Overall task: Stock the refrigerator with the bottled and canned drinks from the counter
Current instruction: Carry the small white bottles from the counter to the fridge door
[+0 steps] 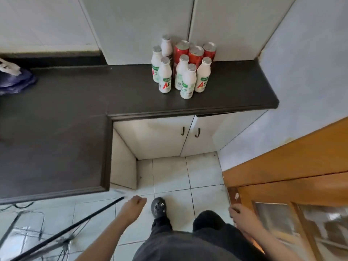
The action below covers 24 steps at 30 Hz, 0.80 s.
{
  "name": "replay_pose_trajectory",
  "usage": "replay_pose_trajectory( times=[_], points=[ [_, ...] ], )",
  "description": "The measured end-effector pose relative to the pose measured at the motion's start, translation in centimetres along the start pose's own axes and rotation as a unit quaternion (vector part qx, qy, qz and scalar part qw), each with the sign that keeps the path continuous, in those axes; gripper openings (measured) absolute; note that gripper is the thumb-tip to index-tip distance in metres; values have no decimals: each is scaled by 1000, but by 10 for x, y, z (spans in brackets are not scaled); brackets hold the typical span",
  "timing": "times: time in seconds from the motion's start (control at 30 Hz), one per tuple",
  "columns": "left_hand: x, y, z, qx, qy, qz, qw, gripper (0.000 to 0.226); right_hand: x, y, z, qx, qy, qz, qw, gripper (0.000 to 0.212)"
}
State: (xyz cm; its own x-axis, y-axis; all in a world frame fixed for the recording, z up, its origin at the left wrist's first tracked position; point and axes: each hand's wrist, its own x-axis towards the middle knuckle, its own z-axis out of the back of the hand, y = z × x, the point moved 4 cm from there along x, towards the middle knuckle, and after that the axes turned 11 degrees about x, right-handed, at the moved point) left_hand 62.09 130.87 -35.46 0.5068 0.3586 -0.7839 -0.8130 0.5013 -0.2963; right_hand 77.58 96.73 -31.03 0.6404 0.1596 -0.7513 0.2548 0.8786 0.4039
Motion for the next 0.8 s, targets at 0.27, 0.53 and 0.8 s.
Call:
replay_pose_trajectory(
  times=[0.27,0.53,0.8],
  points=[
    [43,-148,128,-127,-113,-146,974,11,45,154,44,158,-75,130,976,19],
    [46,-235,236,-262,-336,-196,883,16,90,314,134,177,-187,336,906,25],
    [86,-285,288,-221,-378,-180,881,43,121,390,164,55,-214,454,863,37]
  ],
)
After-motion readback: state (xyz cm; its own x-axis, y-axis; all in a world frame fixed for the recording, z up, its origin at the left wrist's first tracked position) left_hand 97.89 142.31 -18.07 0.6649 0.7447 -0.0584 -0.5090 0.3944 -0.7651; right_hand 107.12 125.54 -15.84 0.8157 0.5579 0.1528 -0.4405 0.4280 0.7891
